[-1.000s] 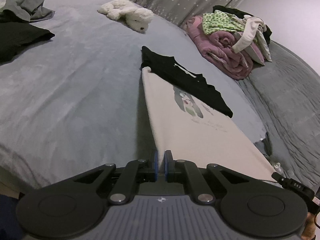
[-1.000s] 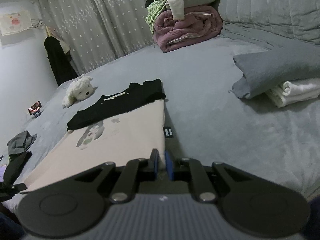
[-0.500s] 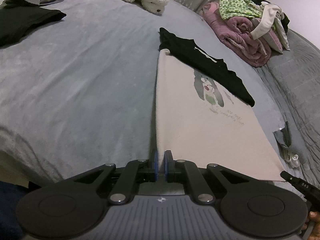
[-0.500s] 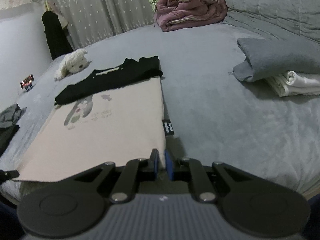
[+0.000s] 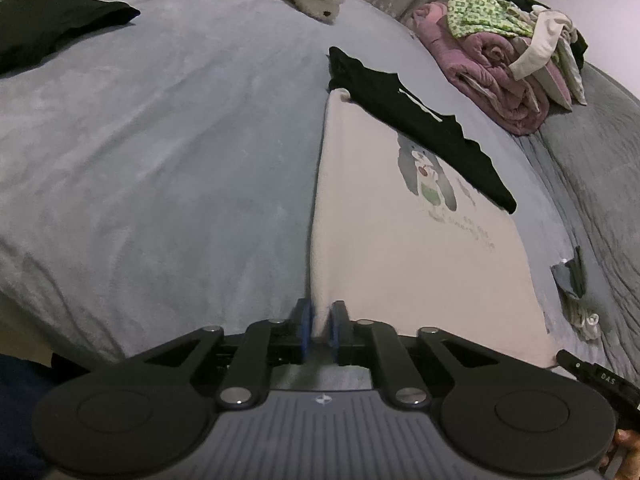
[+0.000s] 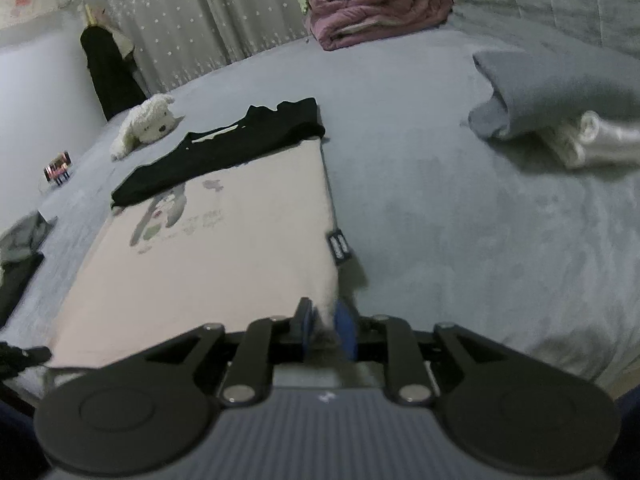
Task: Fold clothes
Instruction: 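Lift the cream shirt hem with both grippers and fold it toward the black shirt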
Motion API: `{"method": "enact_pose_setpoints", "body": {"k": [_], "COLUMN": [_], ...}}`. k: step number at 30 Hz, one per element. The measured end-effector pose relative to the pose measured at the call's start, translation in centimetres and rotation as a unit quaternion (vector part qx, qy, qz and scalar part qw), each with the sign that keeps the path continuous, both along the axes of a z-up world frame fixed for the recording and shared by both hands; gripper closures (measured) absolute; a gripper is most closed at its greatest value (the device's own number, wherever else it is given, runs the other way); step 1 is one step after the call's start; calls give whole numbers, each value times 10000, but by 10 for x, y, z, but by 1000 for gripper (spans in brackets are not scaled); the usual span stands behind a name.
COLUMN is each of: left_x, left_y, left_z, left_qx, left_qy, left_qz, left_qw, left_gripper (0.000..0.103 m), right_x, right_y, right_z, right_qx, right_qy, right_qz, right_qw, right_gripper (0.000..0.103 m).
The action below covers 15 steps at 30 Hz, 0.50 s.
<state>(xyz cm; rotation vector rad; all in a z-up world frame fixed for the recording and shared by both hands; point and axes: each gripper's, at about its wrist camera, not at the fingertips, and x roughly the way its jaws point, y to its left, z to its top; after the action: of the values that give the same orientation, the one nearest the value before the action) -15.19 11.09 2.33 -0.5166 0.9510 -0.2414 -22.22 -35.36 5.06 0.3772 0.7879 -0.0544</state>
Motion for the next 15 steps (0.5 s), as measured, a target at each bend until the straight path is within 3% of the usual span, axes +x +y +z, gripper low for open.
{"method": "enact_pose_setpoints", "body": {"k": [2,8,13,15], "left_x": [-1,-2,0,2], "left_y": [4,4,2,-2], "left_z": [0,-4,-6,-9], "left_qx": [-98,-116,-251,-120], "left_qy": [-57,-48,-142,-143], "left_qz": [36,6,-130,-212], "left_qw": [9999,9999,9995,9996], "left_gripper": [85,82,81,82], "right_x": [-2,-5,1,4], "right_y": [-10,-27,-28,-24], "right_z": [-2,-11,-22,-27], "right_qx": [409,826,1137,1154], "right_qy": [-31,6,121,205], "right_qz": [-77,-344,-269,-232], "right_qw": [9991,9960,9931,9928], "right_gripper": [82,67,66,70]}}
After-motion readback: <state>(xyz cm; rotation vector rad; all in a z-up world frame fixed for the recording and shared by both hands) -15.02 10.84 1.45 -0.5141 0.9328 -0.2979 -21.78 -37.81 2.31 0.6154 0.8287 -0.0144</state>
